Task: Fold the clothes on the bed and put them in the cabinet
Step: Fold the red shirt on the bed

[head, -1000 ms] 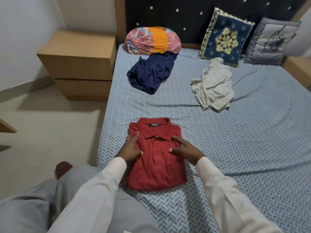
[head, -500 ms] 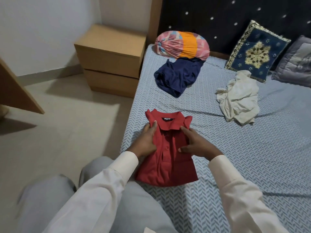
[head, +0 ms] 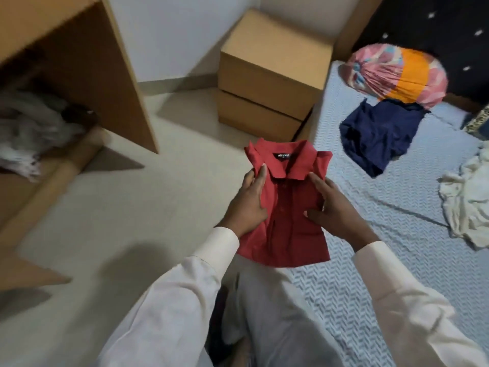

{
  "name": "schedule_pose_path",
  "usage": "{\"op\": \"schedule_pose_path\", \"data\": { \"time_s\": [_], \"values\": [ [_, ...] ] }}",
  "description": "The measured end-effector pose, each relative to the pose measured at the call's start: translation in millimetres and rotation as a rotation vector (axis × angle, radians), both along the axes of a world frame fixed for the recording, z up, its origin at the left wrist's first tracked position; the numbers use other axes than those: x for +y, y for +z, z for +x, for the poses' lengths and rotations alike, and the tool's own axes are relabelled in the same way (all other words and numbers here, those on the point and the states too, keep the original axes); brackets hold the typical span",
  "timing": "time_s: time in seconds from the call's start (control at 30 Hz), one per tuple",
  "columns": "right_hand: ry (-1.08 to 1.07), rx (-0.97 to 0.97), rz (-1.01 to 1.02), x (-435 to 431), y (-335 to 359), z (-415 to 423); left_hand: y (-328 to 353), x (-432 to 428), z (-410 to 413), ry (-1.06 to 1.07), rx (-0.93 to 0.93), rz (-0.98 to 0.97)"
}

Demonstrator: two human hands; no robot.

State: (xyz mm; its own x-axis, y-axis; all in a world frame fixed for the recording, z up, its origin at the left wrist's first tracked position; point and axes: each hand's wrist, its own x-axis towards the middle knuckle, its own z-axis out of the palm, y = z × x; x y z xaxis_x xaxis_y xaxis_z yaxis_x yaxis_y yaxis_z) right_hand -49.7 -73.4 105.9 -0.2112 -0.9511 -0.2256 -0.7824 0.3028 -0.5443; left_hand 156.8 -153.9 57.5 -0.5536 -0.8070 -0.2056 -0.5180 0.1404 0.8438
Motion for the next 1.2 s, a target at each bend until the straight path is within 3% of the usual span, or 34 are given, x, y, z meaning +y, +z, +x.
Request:
{"op": "schedule_pose_path", "data": {
  "time_s": [0.27, 0.47, 0.73, 0.93, 1.2],
  "values": [
    [0.169, -0.113, -0.010, -47, 178, 103, 210, -15, 113, 0.156, -0.060, -0.033],
    [0.321, -0.170, -0.055, -75, 280, 148, 326, -12, 166, 0.273, -0.142, -0.131],
    [0.572, -0.208, -0.146, -173, 332, 238, 382, -37, 267, 0.530, -0.161, -0.180],
    [0.814, -0.259, -0.269, -272, 362, 349, 413, -90, 367, 0.756, -0.154, -0.388],
    [1.025, -0.320, -0.437, -378, 394, 486, 443, -150, 467, 1.033, -0.358, -0.578]
  ]
}}
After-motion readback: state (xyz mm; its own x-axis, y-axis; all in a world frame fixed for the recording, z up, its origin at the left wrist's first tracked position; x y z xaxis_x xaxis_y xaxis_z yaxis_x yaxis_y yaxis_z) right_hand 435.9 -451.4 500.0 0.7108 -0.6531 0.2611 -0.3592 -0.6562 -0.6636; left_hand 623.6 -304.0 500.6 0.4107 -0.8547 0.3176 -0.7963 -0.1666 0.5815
